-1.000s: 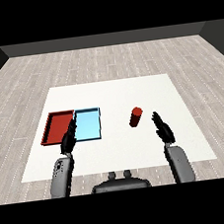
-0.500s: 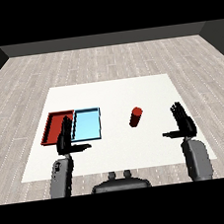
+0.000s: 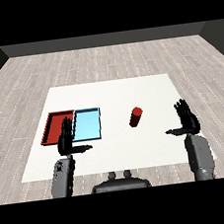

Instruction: Pick the red can and put it in the red box

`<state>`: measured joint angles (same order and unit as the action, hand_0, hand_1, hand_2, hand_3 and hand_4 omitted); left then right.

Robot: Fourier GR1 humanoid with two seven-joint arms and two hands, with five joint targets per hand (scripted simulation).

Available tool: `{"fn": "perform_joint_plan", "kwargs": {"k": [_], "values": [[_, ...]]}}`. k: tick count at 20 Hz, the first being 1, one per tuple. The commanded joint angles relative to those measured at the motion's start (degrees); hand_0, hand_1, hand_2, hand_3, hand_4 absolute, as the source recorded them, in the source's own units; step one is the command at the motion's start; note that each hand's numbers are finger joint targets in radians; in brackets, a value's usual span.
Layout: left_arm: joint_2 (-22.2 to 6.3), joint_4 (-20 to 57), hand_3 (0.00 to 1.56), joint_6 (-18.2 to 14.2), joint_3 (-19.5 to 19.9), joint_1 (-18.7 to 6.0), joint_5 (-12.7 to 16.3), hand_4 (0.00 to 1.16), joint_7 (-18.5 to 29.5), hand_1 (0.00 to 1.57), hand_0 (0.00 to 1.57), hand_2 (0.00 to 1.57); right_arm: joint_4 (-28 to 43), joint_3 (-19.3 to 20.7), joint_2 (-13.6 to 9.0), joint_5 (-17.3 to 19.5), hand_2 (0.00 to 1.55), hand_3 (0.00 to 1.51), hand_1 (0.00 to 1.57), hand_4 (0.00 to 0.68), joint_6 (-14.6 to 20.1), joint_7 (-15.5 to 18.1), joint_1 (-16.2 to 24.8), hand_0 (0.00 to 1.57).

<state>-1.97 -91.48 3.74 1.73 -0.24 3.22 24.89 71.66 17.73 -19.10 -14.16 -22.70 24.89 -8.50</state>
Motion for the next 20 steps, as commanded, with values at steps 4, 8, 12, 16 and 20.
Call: {"fn": "perform_joint_plan", "kwargs": {"k": [4,8,12,16,20], "values": [[-1.50,3.14,0.00,2.57,2.69,-2.27,2.77,0.00,2.32,0.00,0.00,0.00,5.50,-0.52,1.38,-0.64,0.00,0.00,0.00,0.000,-0.18,-2.42,3.96,0.00],[0.36,-2.61,0.00,1.51,-0.28,4.57,0.87,0.00,3.07,0.00,0.00,0.00,-5.16,-1.73,2.55,1.85,0.00,0.00,0.00,0.000,-0.55,2.45,-1.24,0.00],[-1.06,-3.85,0.00,2.81,1.31,3.20,3.00,0.00,-0.29,0.00,0.00,0.00,-5.71,-1.04,-0.05,1.62,0.00,0.00,0.00,0.000,-0.10,-0.80,-5.63,0.00],[-2.41,1.93,0.00,4.24,3.94,-0.98,4.45,0.00,2.24,0.00,0.00,0.00,-9.68,-2.92,1.39,3.06,0.00,0.00,0.00,0.000,1.45,-2.12,-9.92,0.00],[0.55,-2.95,0.00,0.80,0.51,2.92,1.42,0.00,1.39,0.00,0.00,0.00,-15.50,-2.82,1.65,4.03,0.00,0.00,0.00,0.000,2.61,-0.45,-13.77,0.00]]}}
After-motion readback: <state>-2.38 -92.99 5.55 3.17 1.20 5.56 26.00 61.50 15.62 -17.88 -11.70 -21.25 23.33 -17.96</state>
